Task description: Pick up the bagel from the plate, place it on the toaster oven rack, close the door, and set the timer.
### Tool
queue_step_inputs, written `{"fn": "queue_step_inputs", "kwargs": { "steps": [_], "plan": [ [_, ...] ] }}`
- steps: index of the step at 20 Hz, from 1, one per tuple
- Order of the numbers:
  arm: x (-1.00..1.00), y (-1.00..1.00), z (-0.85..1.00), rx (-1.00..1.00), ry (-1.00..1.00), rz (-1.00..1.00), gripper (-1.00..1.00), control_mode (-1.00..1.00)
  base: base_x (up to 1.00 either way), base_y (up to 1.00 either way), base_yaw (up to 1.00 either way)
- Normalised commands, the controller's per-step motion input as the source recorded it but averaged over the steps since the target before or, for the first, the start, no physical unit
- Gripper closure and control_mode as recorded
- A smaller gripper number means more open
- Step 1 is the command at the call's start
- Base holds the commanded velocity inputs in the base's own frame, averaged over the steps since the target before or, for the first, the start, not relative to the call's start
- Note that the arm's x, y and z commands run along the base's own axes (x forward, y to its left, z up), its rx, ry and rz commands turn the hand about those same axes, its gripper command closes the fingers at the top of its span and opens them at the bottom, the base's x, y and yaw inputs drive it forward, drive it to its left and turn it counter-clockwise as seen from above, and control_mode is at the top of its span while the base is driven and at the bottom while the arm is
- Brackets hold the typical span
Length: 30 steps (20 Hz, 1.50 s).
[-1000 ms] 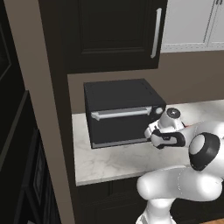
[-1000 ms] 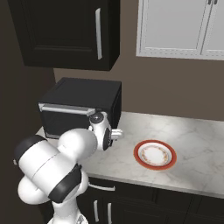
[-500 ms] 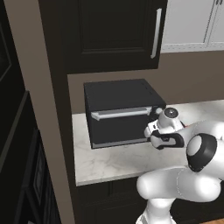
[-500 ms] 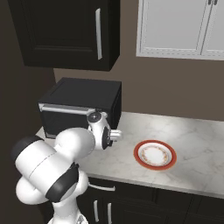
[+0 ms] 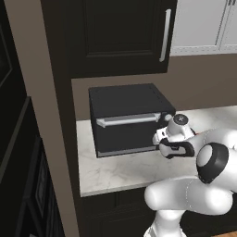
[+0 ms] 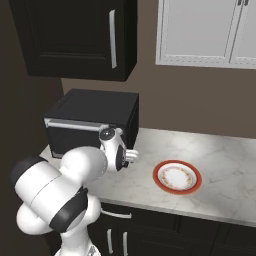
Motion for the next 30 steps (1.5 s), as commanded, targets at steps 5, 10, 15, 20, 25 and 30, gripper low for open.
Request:
{"fn": "queue_step_inputs", "kwargs": {
  "steps": [5,10,15,20,25,30],
  "plan": [
    [-0.13,-0.68,0.00,0.04,0.00,-0.05,-1.00,-1.00,0.00,0.00,0.00],
    [-0.07,-0.68,0.00,0.03,0.01,-0.06,-1.00,-1.00,0.00,0.00,0.00],
    [-0.01,-0.68,0.00,0.01,0.04,-0.06,-1.00,-1.00,0.00,0.00,0.00],
    [-0.01,-0.65,0.00,0.00,0.05,-0.04,-1.00,-1.00,0.00,0.00,0.00],
    [-0.01,-0.70,0.00,0.00,0.07,-0.04,-1.00,-1.00,0.00,0.00,0.00],
    [0.00,-0.70,0.00,0.00,0.04,-0.03,-1.00,-1.00,0.00,0.00,0.00]
  ]
}}
